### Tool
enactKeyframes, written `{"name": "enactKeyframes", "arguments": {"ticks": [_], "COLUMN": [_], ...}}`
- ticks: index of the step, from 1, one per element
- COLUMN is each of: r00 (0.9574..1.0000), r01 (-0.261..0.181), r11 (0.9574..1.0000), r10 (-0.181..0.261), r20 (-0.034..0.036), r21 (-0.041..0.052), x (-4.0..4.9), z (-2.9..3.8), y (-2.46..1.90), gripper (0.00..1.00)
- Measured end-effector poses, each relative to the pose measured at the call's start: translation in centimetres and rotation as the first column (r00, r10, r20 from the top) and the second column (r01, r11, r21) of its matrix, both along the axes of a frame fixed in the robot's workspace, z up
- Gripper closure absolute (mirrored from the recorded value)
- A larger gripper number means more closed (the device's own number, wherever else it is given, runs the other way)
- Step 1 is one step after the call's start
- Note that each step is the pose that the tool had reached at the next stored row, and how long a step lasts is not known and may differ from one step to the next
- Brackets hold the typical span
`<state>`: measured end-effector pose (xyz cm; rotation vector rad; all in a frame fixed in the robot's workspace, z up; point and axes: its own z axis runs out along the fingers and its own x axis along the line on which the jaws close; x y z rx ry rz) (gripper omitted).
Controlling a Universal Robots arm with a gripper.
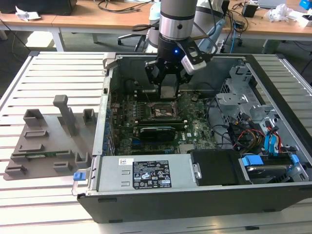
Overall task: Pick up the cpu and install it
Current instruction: 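Place the cpu into insertion slot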
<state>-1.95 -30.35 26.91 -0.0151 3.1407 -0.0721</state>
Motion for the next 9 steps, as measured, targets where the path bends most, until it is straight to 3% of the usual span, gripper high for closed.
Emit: {"name": "enactKeyframes", "arguments": {"ticks": [4,6,9], "r00": [0.9988,0.9938,0.9884], "r01": [0.050,0.111,0.152], "r11": [0.9988,0.9938,0.9884], "r10": [-0.050,-0.111,-0.152], "r20": [0.0000,0.0000,0.0001], "r21": [-0.0004,-0.0015,-0.0016], "x": [0.00,0.00,0.00], "z": [-0.01,-0.01,-0.03], "y": [0.00,0.00,0.00], "gripper": [0.45,0.45,0.45]}}
